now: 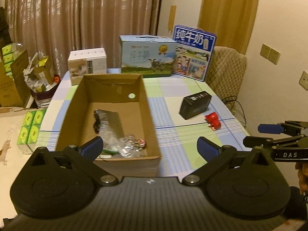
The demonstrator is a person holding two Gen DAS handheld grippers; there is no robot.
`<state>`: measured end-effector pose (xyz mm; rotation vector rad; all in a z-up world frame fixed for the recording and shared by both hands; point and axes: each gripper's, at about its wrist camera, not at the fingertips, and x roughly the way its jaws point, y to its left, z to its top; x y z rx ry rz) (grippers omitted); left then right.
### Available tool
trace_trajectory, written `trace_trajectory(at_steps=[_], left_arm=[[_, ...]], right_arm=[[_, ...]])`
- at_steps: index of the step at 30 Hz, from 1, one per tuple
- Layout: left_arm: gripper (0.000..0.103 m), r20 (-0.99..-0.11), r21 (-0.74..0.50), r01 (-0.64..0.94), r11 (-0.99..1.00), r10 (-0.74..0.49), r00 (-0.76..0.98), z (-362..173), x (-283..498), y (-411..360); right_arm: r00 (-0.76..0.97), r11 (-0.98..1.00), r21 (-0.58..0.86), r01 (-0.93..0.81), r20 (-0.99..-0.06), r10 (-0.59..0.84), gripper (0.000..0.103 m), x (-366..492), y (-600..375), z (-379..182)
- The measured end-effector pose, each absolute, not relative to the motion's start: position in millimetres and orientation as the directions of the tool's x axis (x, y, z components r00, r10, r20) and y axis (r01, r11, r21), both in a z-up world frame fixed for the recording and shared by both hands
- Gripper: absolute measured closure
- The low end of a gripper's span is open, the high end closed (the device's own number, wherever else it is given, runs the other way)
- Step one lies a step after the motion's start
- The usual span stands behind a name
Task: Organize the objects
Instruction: 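Withdraw both tools from the box back toward the table, then move the left tool to the black FLYCO box while the right tool approaches the red cat toy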
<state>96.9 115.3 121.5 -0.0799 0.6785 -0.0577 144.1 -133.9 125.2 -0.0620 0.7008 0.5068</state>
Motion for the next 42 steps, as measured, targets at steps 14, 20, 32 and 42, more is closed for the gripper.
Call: trace_trajectory(at_steps=[14,20,32,42], left_arm=[[0.001,-0.632,-0.089,0.113,0.990,-0.143,0.761,105,118,52],[0.001,-0.638,-0.062,0.154,0.986,-0.158,0.754,106,132,35],[0.001,-0.677,-0.046,0.199,0.979,-0.177,0.714,89,156,17],[0.001,-0.701,-0.048,0.221,0.974,-0.191,0.687,73,175,9]], right_arm=[[0.674,0.919,0.132,-0.371,-0.643,0.364,0.035,152,-193,116],[0.673,0.921,0.141,-0.363,-0.644,0.364,0.035,159,-199,113],[0.666,0.921,0.125,-0.368,-0.656,0.355,0.035,184,-201,107],[0.659,0.923,0.115,-0.367,-0.668,0.345,0.035,209,-198,96]])
